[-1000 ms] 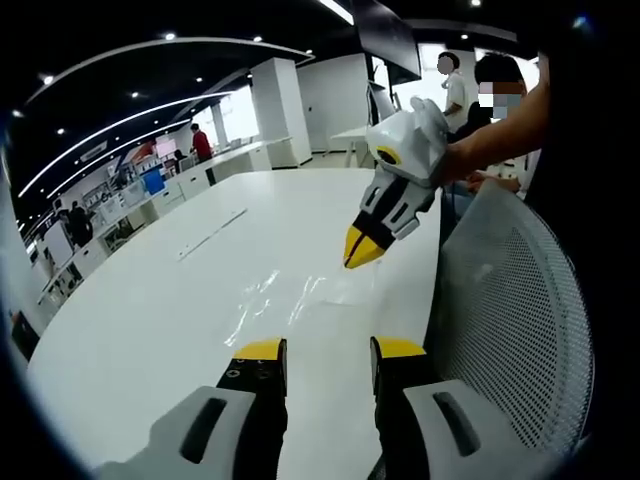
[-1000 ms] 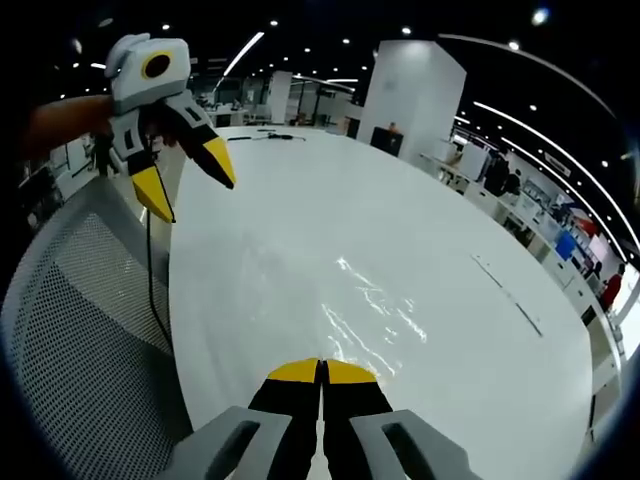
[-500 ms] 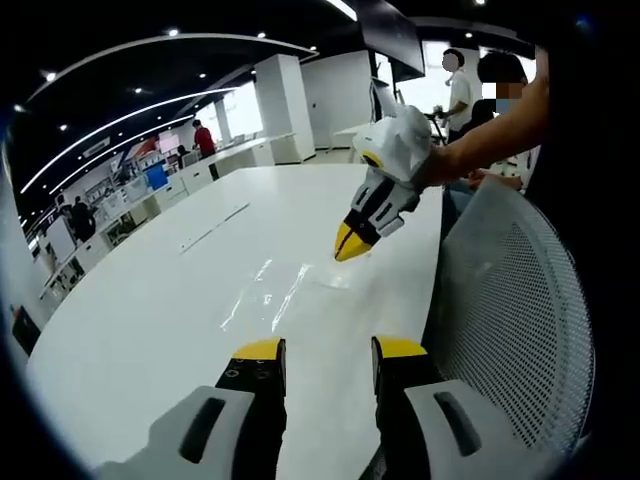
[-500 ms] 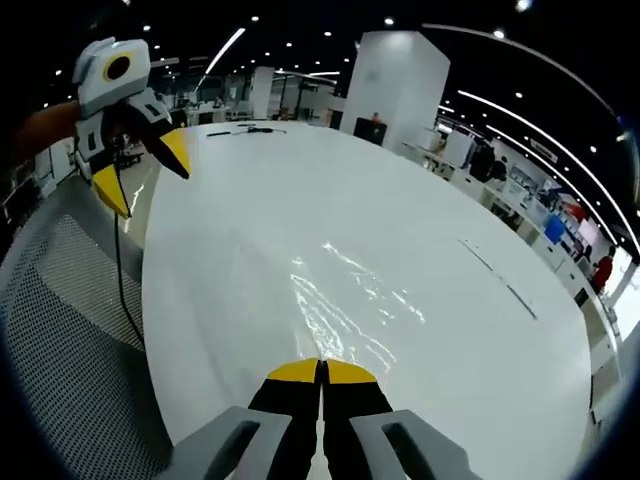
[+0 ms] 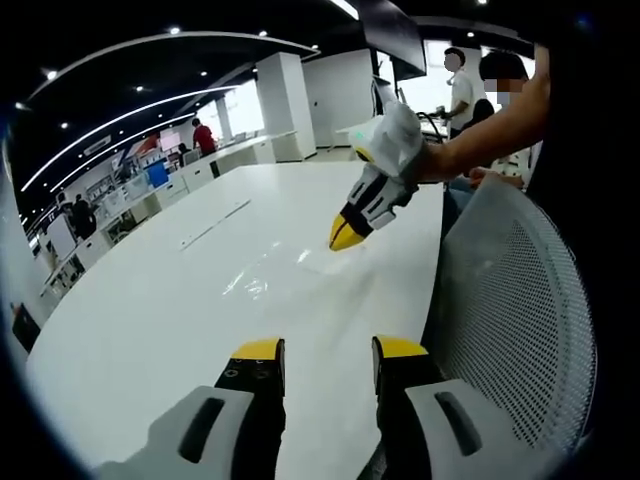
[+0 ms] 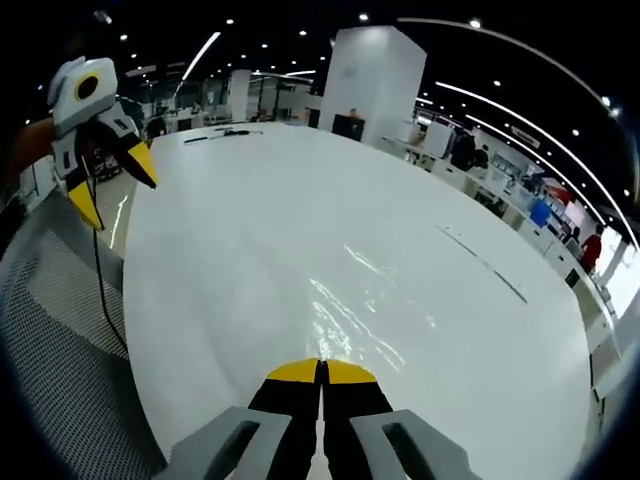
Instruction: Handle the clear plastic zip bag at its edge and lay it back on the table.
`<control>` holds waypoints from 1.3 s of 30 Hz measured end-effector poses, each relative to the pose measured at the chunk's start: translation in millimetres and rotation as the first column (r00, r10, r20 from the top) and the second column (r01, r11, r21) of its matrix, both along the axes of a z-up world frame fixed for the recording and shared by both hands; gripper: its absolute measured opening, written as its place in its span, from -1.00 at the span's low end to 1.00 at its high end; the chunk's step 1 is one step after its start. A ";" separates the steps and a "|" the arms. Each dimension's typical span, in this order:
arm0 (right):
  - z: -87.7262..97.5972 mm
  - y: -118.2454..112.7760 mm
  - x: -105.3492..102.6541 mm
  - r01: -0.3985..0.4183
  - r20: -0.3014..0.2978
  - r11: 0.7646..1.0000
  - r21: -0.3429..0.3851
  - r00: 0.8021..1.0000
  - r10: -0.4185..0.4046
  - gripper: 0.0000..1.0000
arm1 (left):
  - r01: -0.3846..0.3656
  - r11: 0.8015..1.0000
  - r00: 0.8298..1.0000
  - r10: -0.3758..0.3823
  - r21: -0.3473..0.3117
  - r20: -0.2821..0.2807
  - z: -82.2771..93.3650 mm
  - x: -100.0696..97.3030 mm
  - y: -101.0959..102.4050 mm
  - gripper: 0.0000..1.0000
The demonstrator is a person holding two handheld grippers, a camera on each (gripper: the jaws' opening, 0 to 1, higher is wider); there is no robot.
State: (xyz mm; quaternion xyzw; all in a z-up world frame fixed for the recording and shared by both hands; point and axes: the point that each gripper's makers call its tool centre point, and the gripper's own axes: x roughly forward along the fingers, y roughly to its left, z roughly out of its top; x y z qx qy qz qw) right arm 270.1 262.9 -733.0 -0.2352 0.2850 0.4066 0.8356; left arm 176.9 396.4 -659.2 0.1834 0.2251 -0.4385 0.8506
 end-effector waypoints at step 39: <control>-20.8 26.9 -22.3 -0.116 -0.028 0.993 0.027 0.993 0.117 -0.34 | -0.044 0.999 0.999 0.044 0.011 -0.008 -20.4 -16.3 -3.5 -0.26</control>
